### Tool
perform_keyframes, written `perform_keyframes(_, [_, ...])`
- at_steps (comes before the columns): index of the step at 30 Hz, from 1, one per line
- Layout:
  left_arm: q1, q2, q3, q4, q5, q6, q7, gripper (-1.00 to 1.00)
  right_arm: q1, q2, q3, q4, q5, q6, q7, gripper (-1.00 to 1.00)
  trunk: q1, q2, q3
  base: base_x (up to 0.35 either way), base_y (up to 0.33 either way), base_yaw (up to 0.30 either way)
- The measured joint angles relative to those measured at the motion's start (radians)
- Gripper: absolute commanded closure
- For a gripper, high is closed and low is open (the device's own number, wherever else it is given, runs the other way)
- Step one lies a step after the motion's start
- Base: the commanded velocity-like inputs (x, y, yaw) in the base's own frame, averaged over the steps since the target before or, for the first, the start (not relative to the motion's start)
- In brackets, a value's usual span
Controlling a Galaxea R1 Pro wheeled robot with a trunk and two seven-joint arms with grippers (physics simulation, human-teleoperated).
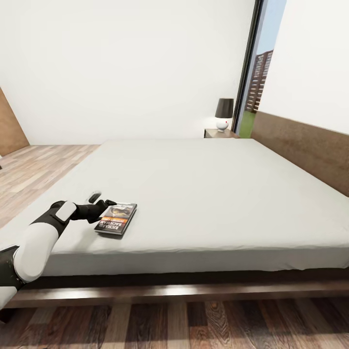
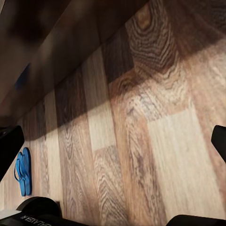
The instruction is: In the bedroom, move the book from the bed onto either nightstand, and place the two sandals side by side next to the bed.
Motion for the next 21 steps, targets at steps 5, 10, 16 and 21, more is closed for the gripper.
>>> perform_keyframes(5, [0.000, 0.000, 0.000, -0.001, 0.000, 0.000, 0.000, -1.00, 0.000, 0.000, 0.000, 0.000, 0.000, 0.000, 0.000, -1.00, 0.000, 0.000, 0.000, 0.000, 0.000, 0.000])
perform_keyframes(10, [0.000, 0.001, 0.000, -0.001, -0.001, 0.000, 0.000, -1.00, 0.000, 0.000, 0.000, 0.000, 0.001, -0.001, 0.000, -1.00, 0.000, 0.000, 0.000, 0.000, 0.000, 0.000])
perform_keyframes(16, [0.000, 0.001, 0.000, 0.000, -0.001, 0.000, 0.000, -1.00, 0.000, 0.000, 0.000, 0.000, 0.000, -0.001, 0.000, -1.00, 0.000, 0.000, 0.000, 0.000, 0.000, 0.000])
perform_keyframes(21, [0.000, 0.002, 0.000, -0.001, -0.001, 0.000, 0.000, -1.00, 0.000, 0.000, 0.000, 0.000, 0.001, -0.001, 0.000, -1.00, 0.000, 0.000, 0.000, 0.000, 0.000, 0.000])
